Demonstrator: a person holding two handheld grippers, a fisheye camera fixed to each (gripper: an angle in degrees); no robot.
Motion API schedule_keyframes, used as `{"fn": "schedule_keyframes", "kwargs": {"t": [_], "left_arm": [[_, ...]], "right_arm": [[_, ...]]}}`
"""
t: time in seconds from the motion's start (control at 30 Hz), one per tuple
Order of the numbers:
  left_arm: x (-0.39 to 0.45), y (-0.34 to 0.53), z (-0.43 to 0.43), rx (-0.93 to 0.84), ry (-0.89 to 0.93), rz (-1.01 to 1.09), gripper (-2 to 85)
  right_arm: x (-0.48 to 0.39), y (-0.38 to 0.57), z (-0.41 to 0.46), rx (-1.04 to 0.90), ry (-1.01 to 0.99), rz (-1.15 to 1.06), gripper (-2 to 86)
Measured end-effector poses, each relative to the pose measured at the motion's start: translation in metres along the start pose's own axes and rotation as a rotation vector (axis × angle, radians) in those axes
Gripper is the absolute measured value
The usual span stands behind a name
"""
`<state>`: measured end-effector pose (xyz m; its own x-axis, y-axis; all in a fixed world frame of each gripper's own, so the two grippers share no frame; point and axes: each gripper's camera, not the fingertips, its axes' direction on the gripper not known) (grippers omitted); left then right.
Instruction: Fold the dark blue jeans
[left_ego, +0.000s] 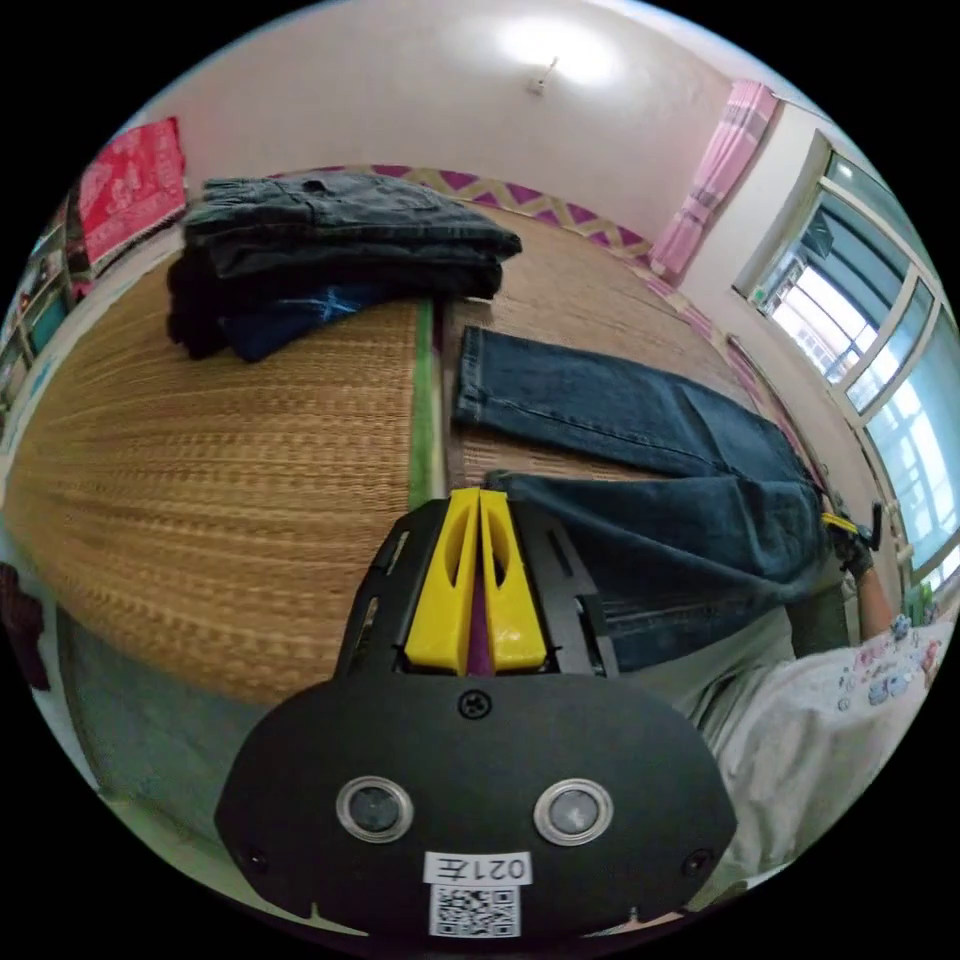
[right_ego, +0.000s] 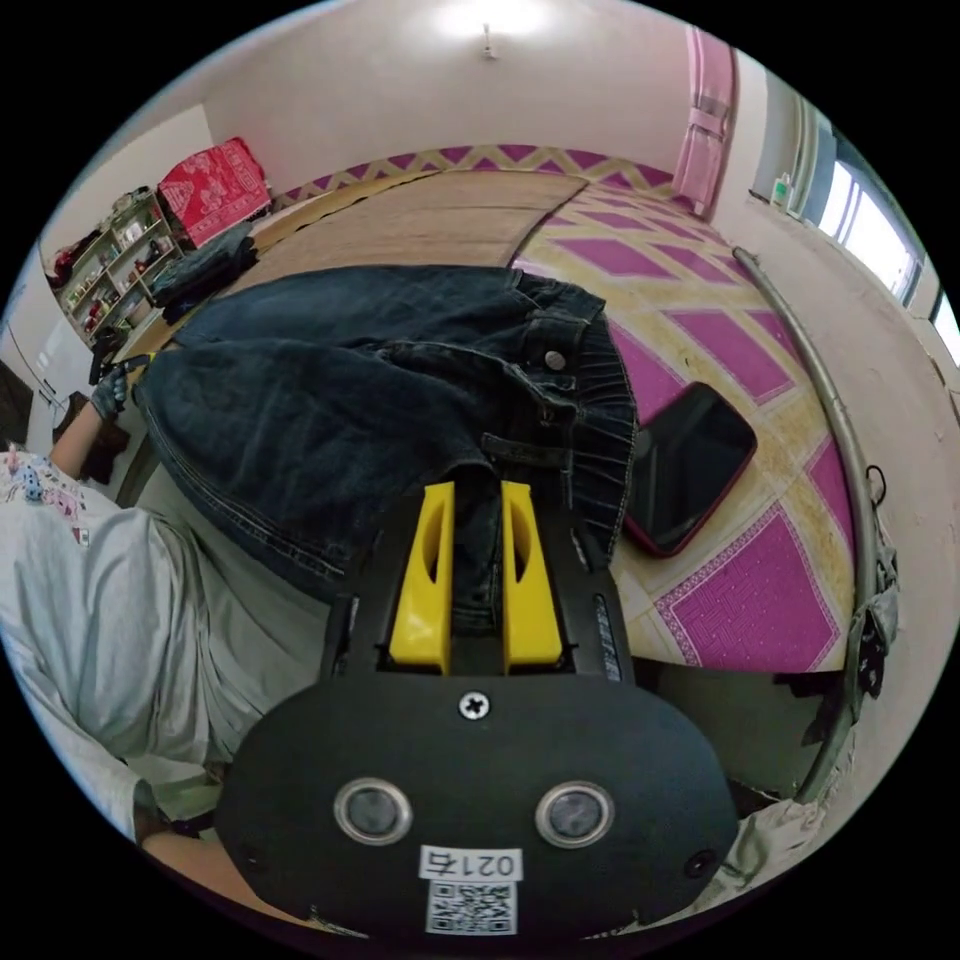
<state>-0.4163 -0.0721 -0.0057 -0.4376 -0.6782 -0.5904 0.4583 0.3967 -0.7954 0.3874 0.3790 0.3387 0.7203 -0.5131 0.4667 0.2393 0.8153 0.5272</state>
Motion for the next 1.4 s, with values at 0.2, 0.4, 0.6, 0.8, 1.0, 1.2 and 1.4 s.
{"fn": "schedule_keyframes", "kwargs": {"t": [0.2, 0.4, 0.6, 0.8, 1.0, 1.2, 1.4], "left_arm": [[-0.017, 0.069, -0.078, 0.2, 0.151, -0.069, -0.7], [-0.021, 0.154, -0.099, 0.256, 0.181, -0.316, 4.4], [-0.05, 0.203, -0.083, 0.272, 0.333, -0.594, 10.0], [-0.064, 0.21, -0.075, 0.301, 0.471, -0.65, 10.3], [-0.074, 0.211, -0.083, 0.283, 0.473, -0.668, 9.4], [-0.077, 0.212, -0.082, 0.222, 0.498, -0.656, 7.0], [-0.079, 0.211, -0.063, 0.215, 0.587, -0.646, 7.1]], "right_arm": [[-0.018, 0.041, -0.049, 0.192, -0.1, -0.108, 9.1], [0.006, 0.103, -0.067, 0.303, -0.132, 0.161, 7.9], [0.042, 0.168, -0.052, 0.306, -0.118, 0.564, 7.8], [0.096, 0.228, -0.023, 0.571, -0.487, 0.897, 9.1], [0.124, 0.225, -0.01, 0.576, -0.509, 0.979, 8.5], [0.147, 0.229, -0.004, 0.521, -0.486, 1.038, 8.0], [0.168, 0.234, 0.012, 0.571, -0.59, 1.047, 11.1]]}}
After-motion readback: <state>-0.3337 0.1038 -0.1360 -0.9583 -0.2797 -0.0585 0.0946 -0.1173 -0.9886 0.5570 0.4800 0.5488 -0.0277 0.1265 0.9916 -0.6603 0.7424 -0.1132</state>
